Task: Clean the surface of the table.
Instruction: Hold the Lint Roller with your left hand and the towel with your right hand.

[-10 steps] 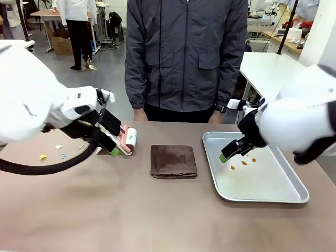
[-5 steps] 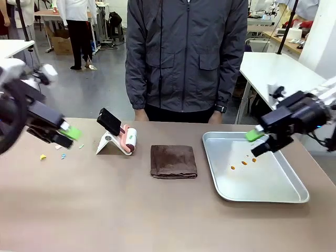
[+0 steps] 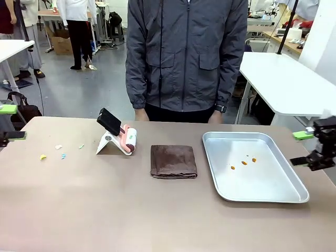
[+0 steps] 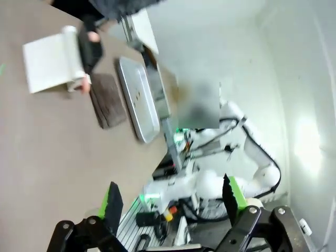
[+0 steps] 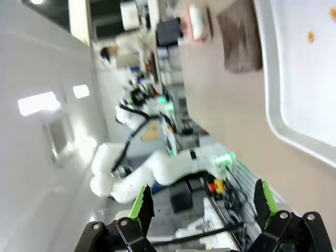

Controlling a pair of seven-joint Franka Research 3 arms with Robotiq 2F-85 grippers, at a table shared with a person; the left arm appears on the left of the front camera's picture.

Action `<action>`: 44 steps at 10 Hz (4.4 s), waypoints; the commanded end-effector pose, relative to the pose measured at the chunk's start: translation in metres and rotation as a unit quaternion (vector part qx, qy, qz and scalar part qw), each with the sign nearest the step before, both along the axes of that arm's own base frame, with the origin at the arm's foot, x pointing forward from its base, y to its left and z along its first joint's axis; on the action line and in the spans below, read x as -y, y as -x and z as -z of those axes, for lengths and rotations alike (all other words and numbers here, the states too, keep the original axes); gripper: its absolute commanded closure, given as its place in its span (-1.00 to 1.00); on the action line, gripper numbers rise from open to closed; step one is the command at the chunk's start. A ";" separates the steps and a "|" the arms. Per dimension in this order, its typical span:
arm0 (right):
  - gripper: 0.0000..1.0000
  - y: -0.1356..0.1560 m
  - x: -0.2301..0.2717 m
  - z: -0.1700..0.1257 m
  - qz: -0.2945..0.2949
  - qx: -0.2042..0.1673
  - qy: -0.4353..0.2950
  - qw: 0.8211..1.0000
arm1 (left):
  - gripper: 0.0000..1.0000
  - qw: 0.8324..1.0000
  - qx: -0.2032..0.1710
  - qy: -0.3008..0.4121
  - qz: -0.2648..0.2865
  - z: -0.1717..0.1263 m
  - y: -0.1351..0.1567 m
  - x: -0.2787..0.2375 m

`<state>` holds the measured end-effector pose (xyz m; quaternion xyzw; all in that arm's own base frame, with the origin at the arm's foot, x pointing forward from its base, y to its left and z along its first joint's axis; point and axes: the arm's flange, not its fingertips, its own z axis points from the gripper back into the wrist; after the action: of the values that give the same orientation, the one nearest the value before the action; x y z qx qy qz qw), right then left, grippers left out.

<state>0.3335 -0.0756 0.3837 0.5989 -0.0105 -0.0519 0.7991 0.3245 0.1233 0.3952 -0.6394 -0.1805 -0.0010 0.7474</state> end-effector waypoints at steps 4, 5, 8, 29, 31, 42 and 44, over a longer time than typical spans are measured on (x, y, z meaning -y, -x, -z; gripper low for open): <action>-1.00 0.013 0.059 0.026 0.146 0.011 -0.038 0.988 | -1.00 0.988 -0.042 0.061 -0.136 0.046 0.026 -0.016; -1.00 0.016 0.065 0.030 0.161 0.007 -0.032 0.986 | -1.00 0.983 -0.046 0.066 -0.164 0.048 0.038 -0.017; -1.00 0.013 0.080 0.026 0.155 -0.012 -0.030 0.987 | -1.00 0.984 -0.052 0.061 -0.157 0.051 0.006 -0.066; -1.00 -0.047 -0.337 -0.029 0.008 0.130 0.364 0.922 | -1.00 0.899 -0.116 -0.404 -0.124 -0.105 -0.147 0.195; -1.00 -0.056 -0.349 -0.010 0.005 0.120 0.380 0.917 | -1.00 0.887 -0.117 -0.431 -0.116 -0.086 -0.156 0.203; -1.00 -0.065 -0.341 0.010 -0.009 0.104 0.392 0.914 | -1.00 0.892 -0.133 -0.421 -0.099 -0.059 -0.173 0.208; -1.00 -0.095 -0.354 0.017 -0.043 0.097 0.388 0.915 | -1.00 0.905 -0.137 -0.395 -0.075 -0.048 -0.201 0.209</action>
<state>0.4080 0.2709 0.3699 0.2418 -0.0955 0.0320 0.9651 0.5074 -0.0882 0.4469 -0.2465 -0.1117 0.0810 0.9593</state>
